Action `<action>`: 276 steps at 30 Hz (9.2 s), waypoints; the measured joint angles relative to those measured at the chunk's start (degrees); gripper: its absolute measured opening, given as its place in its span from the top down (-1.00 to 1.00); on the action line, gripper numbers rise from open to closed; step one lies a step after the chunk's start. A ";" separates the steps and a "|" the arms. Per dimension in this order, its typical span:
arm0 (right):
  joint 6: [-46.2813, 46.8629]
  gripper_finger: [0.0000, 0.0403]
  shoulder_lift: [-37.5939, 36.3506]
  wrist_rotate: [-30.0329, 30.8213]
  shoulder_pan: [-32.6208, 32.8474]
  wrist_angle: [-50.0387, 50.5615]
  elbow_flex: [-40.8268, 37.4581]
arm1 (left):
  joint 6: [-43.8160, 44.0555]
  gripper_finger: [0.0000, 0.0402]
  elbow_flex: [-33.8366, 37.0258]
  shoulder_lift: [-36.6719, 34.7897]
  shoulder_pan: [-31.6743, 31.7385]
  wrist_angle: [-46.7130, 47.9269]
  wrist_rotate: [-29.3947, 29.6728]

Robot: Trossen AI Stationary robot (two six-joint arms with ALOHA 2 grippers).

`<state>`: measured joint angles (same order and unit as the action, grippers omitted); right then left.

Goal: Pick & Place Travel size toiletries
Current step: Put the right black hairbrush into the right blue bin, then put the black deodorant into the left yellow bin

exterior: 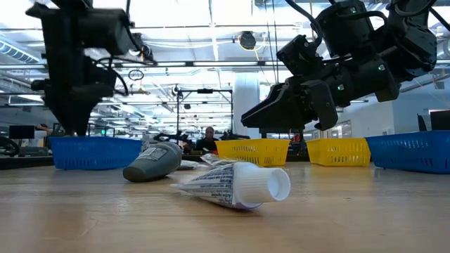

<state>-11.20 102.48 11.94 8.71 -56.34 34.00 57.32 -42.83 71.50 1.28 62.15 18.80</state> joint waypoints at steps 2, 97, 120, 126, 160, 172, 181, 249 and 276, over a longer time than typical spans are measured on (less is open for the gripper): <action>-0.05 0.11 0.00 -0.01 0.00 0.02 0.00 | -0.17 -0.13 -0.45 -2.47 -0.67 -0.36 0.22; 83.84 1.00 -39.75 14.83 26.18 138.74 10.45 | -31.52 -0.21 21.64 16.38 -15.55 -97.12 17.31; 85.15 0.85 -39.76 6.32 18.83 128.17 11.21 | -31.30 -0.21 21.64 16.36 -15.54 -97.13 17.27; 79.17 0.43 -41.59 6.61 17.07 131.78 11.21 | -31.30 -0.21 21.64 16.36 -15.54 -97.11 17.25; 65.71 0.11 -54.49 5.80 5.09 121.21 6.23 | -31.13 -0.21 21.64 16.36 -15.54 -97.11 17.10; 60.31 0.74 -51.58 -2.60 -1.65 108.14 -4.89 | -31.24 -0.21 21.64 16.36 -15.55 -97.12 17.18; 56.35 0.66 -54.96 -3.13 -2.38 112.07 1.17 | -31.17 -0.21 21.63 16.36 -15.56 -97.15 17.29; 3.96 -0.55 14.14 -24.70 -3.34 23.80 23.22 | -34.52 -0.21 17.75 18.43 -14.54 -94.95 -6.68; 20.19 -0.08 -12.19 14.52 -14.12 59.40 24.44 | -31.30 -0.21 17.92 18.43 -14.58 -90.85 0.37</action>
<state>8.99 90.28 26.47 -5.41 3.07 58.44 26.02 -24.91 89.93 -13.29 -28.70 19.17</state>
